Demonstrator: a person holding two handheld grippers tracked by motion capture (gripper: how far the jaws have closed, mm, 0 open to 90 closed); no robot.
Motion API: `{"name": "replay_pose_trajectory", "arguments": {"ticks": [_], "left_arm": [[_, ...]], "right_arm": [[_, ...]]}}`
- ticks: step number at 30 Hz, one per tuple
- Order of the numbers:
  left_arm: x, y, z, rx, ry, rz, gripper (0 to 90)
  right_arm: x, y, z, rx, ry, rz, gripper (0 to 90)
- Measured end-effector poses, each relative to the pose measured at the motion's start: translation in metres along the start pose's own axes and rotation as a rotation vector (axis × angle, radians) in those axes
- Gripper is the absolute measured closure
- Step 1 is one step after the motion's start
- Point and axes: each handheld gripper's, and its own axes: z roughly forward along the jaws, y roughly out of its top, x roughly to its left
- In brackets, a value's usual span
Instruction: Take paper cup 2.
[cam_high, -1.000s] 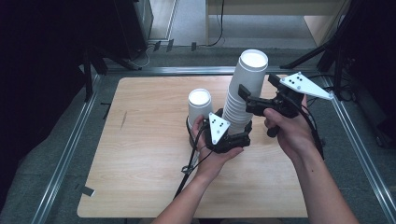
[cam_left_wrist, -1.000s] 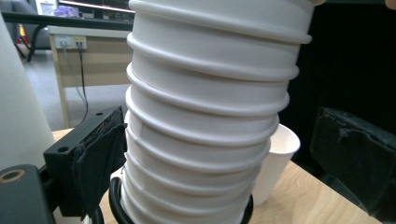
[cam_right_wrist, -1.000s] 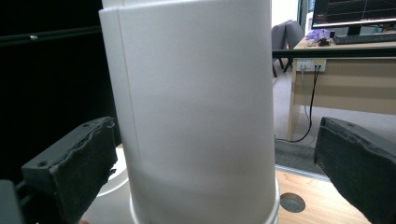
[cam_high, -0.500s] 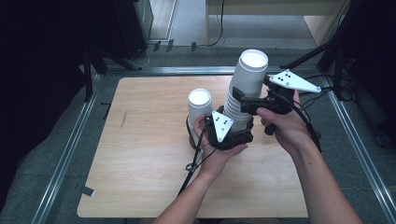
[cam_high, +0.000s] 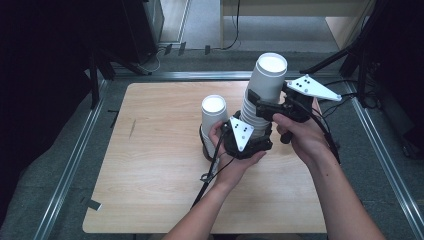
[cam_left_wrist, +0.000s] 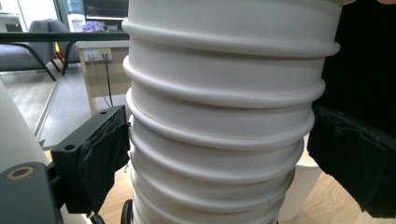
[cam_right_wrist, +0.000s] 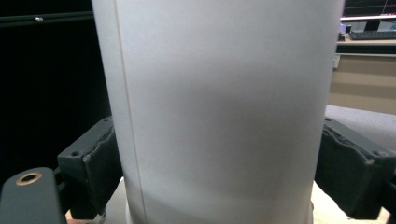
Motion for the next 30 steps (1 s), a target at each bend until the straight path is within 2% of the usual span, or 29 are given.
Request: {"name": "replay_pose_trajectory", "arguments": {"ticks": [12,15,21,27,30], "left_arm": [[0.001,0.001,-0.001,0.004,-0.006,-0.013,7.2],[0.001,0.001,-0.001,0.004,-0.006,-0.015,7.2],[0.002,0.001,-0.001,0.005,-0.01,-0.019,7.3],[0.002,0.002,-0.001,0.011,-0.013,-0.019,7.4],[0.003,0.001,-0.001,0.01,-0.017,-0.018,7.4]], "right_arm": [[0.003,0.007,-0.001,-0.036,-0.021,-0.01,12.6],[0.003,0.011,-0.003,-0.058,-0.017,0.004,13.2],[0.009,0.018,-0.007,-0.093,-0.035,-0.04,14.0],[0.012,0.025,-0.008,-0.119,-0.051,-0.033,14.6],[0.013,0.029,-0.009,-0.128,-0.054,-0.013,14.8]]}}
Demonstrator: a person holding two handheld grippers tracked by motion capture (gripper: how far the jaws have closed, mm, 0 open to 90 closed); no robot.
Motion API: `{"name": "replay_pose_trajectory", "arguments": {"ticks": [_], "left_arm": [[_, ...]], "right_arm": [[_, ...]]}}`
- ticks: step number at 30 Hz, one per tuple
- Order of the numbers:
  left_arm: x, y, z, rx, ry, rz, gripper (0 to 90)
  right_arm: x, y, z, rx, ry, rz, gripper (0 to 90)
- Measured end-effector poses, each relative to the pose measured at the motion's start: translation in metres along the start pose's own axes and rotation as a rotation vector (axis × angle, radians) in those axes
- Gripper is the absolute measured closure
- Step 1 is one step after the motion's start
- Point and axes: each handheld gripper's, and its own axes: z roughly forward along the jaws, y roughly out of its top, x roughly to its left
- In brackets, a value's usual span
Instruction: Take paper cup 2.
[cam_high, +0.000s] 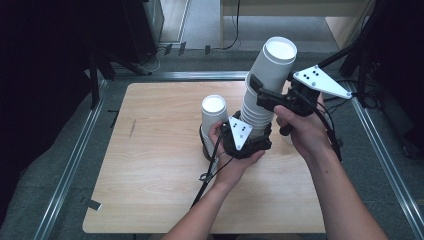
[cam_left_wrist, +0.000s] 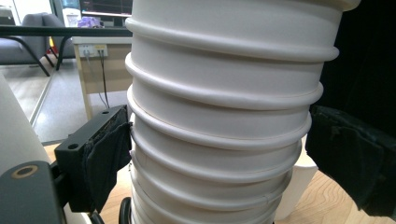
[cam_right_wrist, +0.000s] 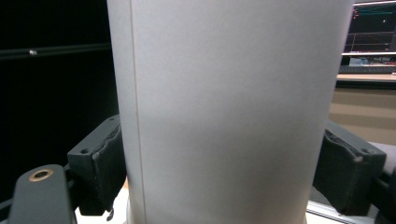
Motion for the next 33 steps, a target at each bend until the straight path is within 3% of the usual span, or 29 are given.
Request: {"name": "replay_pose_trajectory", "arguments": {"ticks": [19,33], "left_arm": [[0.001,0.0,0.0,0.003,-0.01,-0.006,7.4],[0.002,0.0,0.0,0.005,-0.012,-0.005,7.4]], "right_arm": [[0.007,0.033,-0.012,-0.101,-0.004,0.023,15.4],[-0.004,0.047,-0.026,-0.15,-0.021,0.045,15.3]]}}
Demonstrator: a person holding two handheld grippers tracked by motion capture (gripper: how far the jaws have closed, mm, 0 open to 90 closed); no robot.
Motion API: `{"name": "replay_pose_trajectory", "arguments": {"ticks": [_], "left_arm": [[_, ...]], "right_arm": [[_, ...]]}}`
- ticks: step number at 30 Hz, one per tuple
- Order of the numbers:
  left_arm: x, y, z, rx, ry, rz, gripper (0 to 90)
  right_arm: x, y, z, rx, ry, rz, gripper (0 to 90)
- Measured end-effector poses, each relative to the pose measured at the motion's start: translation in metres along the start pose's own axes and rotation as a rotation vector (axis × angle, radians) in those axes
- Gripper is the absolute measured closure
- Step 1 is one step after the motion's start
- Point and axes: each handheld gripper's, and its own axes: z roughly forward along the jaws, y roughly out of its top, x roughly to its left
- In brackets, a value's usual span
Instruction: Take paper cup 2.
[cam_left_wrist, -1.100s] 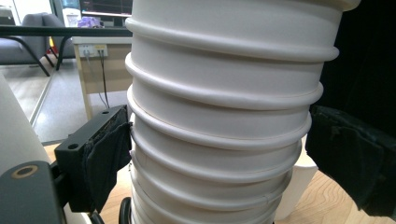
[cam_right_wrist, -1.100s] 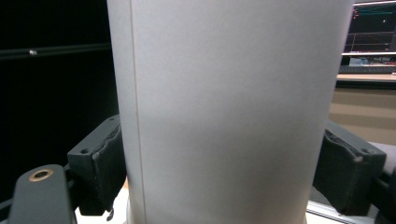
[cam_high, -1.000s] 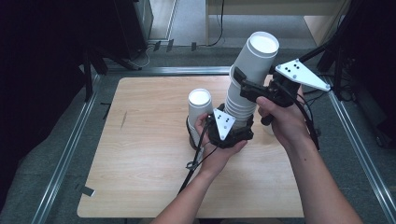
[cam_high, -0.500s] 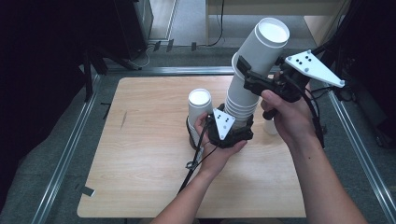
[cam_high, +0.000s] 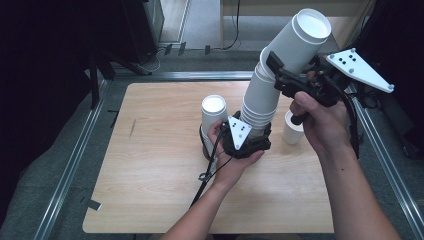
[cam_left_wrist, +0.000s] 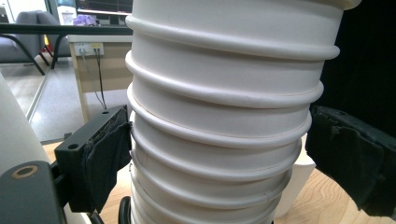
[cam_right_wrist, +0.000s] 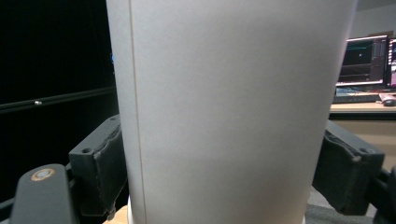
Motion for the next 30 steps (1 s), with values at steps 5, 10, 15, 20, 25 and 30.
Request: {"name": "replay_pose_trajectory", "arguments": {"ticks": [5,10,15,20,25,30], "left_arm": [[0.0,0.0,0.0,0.003,-0.001,0.0,7.4],[0.001,0.0,-0.001,0.005,-0.004,0.003,7.4],[0.002,0.001,-0.002,0.011,-0.013,-0.01,7.4],[0.001,0.002,-0.006,0.005,-0.024,-0.002,7.0],[-0.003,0.001,-0.012,0.006,-0.044,0.01,3.2],[-0.004,0.0,-0.02,0.002,-0.061,0.022,2.1]], "right_arm": [[-0.006,0.003,-0.005,-0.008,-0.014,-0.005,15.3],[-0.014,0.005,-0.012,-0.015,-0.037,-0.011,15.3],[-0.02,0.003,-0.019,-0.01,-0.062,-0.028,15.2],[-0.026,0.0,-0.025,-0.008,-0.077,-0.031,15.2],[-0.033,-0.009,-0.031,0.0,-0.095,-0.022,15.2],[-0.037,-0.021,-0.036,0.014,-0.11,-0.034,15.1]]}}
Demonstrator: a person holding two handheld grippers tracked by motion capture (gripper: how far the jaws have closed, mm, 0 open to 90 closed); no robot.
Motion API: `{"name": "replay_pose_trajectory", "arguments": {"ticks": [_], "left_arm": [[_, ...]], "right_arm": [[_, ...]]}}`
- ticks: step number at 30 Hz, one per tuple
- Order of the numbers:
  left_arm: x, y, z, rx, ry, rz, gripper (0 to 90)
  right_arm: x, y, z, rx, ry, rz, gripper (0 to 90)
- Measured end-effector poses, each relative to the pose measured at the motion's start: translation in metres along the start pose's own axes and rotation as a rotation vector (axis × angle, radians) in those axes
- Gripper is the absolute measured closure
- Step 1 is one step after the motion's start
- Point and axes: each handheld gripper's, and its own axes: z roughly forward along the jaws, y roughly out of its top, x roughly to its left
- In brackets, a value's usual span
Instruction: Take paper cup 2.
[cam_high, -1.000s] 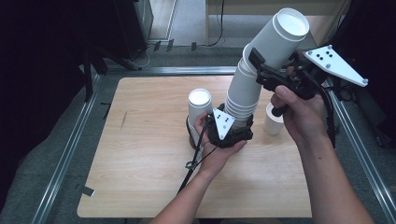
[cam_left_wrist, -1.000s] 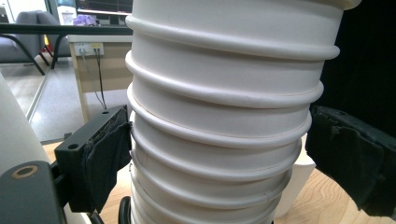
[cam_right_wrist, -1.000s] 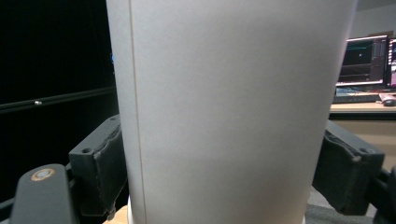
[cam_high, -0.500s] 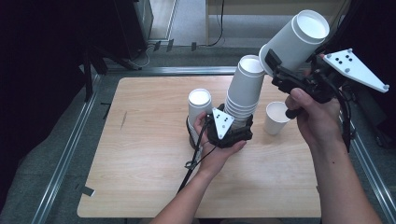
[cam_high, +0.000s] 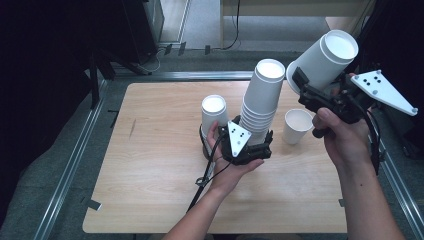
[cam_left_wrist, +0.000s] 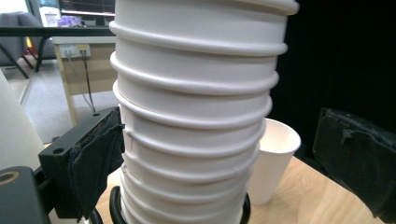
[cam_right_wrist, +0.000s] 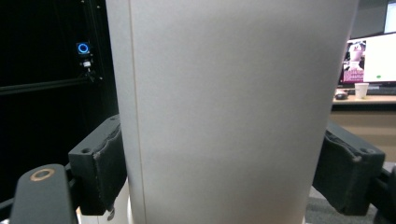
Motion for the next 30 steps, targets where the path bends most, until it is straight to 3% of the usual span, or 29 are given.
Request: {"name": "replay_pose_trajectory", "arguments": {"ticks": [16,30], "left_arm": [[0.006,-0.008,-0.03,0.023,-0.074,0.003,1.5],[0.02,-0.011,-0.06,0.03,-0.079,0.007,1.5]], "right_arm": [[-0.006,-0.039,-0.012,0.039,-0.036,-0.016,15.1],[0.01,-0.072,-0.021,0.049,-0.051,-0.111,14.8]]}}
